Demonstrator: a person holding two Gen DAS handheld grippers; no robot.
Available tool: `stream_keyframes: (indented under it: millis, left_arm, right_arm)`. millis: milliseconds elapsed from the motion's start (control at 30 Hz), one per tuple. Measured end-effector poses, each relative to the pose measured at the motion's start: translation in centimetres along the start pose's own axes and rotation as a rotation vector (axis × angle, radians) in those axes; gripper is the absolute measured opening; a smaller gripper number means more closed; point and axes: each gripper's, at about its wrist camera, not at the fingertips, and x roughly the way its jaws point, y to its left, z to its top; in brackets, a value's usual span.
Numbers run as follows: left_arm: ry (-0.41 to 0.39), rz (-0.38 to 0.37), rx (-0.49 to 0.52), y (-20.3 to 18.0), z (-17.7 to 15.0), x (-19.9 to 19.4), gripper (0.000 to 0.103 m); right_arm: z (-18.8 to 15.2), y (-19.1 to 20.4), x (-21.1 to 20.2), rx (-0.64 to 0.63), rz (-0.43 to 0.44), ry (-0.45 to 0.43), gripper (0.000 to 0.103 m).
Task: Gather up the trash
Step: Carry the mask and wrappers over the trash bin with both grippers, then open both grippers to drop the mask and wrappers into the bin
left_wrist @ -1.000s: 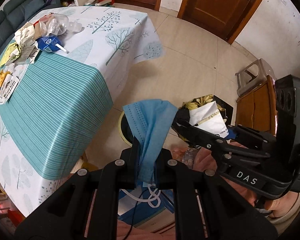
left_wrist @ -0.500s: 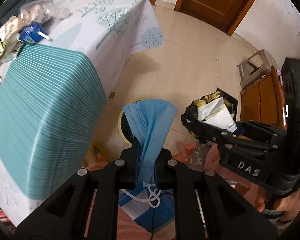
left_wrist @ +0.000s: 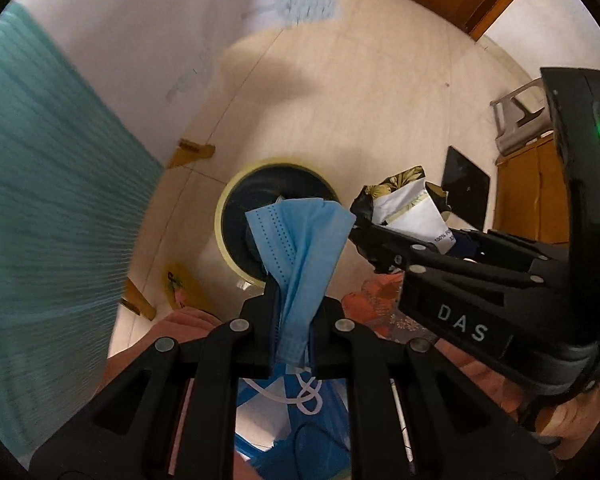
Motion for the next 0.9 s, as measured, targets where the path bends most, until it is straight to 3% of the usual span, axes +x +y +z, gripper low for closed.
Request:
stream_keyframes:
  millis: [333,567,667,900]
  left_arm:
    - [0.133,0.039,-0.057,1.8,3.0,12.3,0.009]
    - [0.183,0.074,-0.107,3.1,5.0,18.0,0.01]
    - [0.203,0.102,-0.122,4.1,5.6,19.9,0.022]
    - [0.238,0.146,-0.193,7.0,6.2,23.4,0.067]
  right_arm:
    - [3.1,-5.4,10.2,0.09,0.037,0.084,0.039]
    - [4.4,-7.9,16.7,0.133,0.071,0.146,0.042]
    - [4.9,-8.2,19.3,0.158,0.076,0.156,0.052]
    - [5.7,-9.7,22.7,0.231,0.094,0.15,0.062]
